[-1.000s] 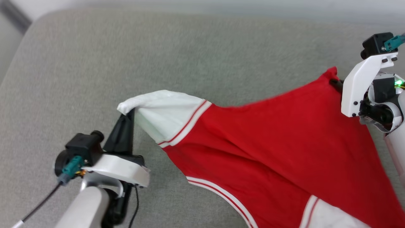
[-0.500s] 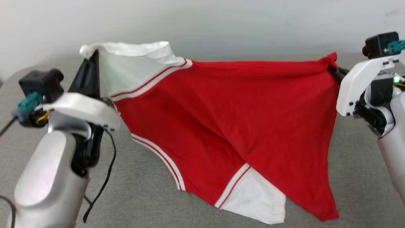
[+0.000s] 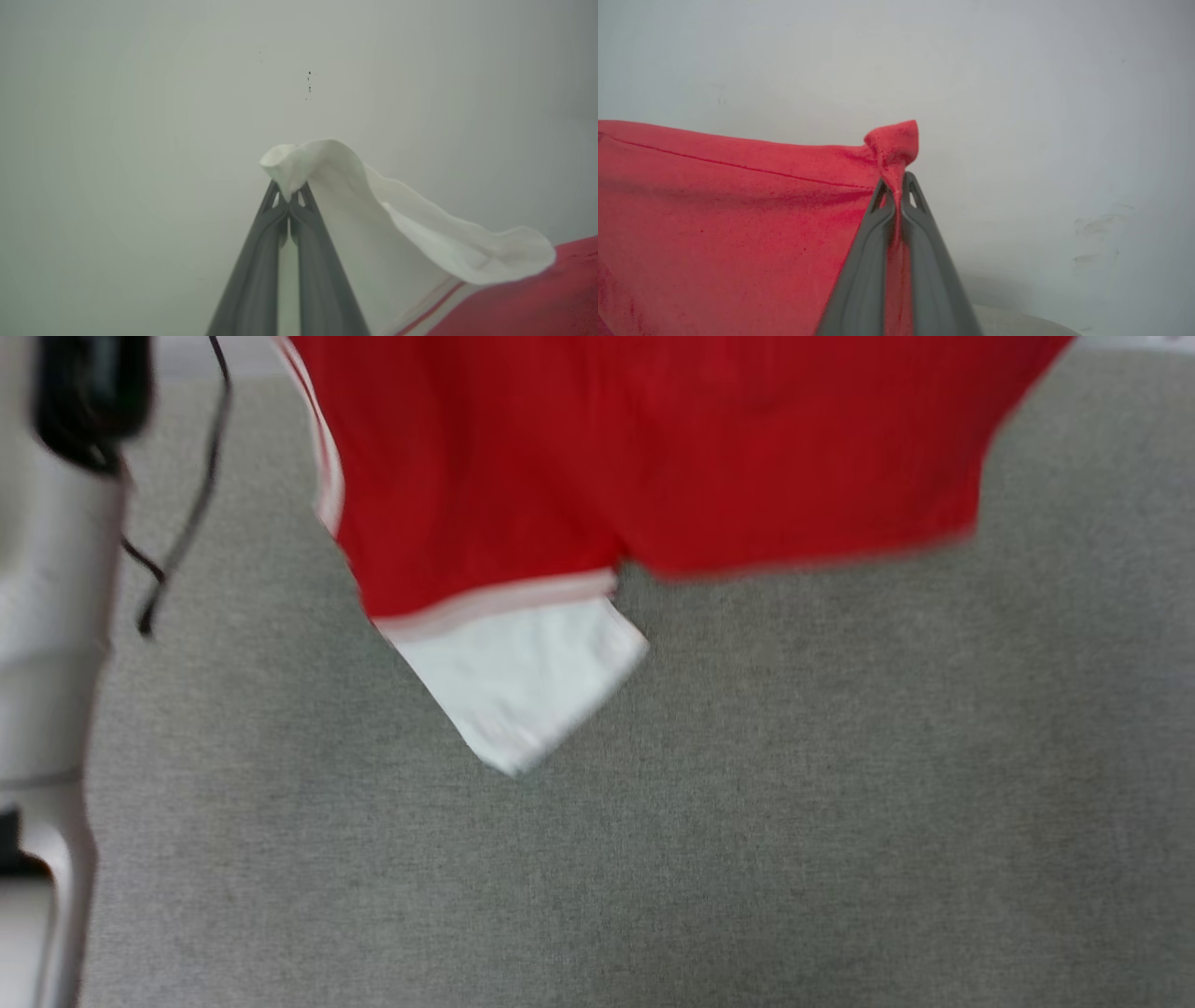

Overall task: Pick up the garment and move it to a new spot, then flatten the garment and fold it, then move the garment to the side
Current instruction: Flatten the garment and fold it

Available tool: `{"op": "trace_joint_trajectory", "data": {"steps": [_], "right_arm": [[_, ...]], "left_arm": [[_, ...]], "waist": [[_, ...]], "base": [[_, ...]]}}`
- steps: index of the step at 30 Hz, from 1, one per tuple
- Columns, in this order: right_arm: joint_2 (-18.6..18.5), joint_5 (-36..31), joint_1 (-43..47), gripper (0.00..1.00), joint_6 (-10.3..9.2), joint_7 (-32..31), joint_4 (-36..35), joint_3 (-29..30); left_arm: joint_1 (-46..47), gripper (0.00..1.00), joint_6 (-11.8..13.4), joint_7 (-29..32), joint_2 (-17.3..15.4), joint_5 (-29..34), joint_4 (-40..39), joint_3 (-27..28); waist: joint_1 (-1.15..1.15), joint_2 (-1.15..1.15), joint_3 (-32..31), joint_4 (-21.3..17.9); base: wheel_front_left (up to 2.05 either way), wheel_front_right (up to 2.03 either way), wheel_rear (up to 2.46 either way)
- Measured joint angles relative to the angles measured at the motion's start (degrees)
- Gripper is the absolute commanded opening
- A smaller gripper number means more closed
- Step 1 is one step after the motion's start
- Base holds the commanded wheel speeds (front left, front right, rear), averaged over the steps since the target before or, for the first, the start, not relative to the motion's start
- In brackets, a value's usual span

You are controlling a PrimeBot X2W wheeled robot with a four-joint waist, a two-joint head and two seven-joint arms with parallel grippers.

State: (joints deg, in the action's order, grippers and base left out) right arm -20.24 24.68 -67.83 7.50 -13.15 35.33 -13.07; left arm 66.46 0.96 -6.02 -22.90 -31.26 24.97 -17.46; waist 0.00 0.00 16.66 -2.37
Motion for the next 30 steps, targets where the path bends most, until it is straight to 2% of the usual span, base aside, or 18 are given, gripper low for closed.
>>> {"op": "trace_joint_trajectory", "data": {"steps": [7, 13, 23, 30], "right_arm": [[-0.4, -1.9, -13.9, 0.00, 0.00, 3.4, -0.5, 0.4], [-0.6, -2.1, -21.8, 0.00, 0.00, 4.1, 0.8, -1.3], [0.4, -0.4, -25.0, 0.00, 0.00, 7.0, 10.3, -6.0], [1.9, 2.7, -24.4, 0.00, 0.01, 10.3, 18.2, -10.5]], "left_arm": [[17.5, 0.00, -1.9, -1.6, -1.8, 4.1, 4.2, -0.8], [25.7, 0.00, -3.4, -0.9, -2.9, 5.6, 6.2, -1.7], [26.7, 0.00, -4.4, -3.5, -0.8, 4.4, 15.3, -2.3], [23.2, 0.00, -6.0, -7.0, 1.6, 2.1, 23.4, -2.2]], "waist": [[0.00, 0.00, 8.5, -0.1], [0.01, 0.00, 14.8, -0.4], [0.01, 0.00, 22.0, 0.9], [0.02, 0.00, 22.0, 2.3]], "base": [[0.00, 0.00, 0.00], [0.00, 0.00, 0.00], [0.00, 0.00, 0.00], [0.00, 0.00, 0.00]]}}
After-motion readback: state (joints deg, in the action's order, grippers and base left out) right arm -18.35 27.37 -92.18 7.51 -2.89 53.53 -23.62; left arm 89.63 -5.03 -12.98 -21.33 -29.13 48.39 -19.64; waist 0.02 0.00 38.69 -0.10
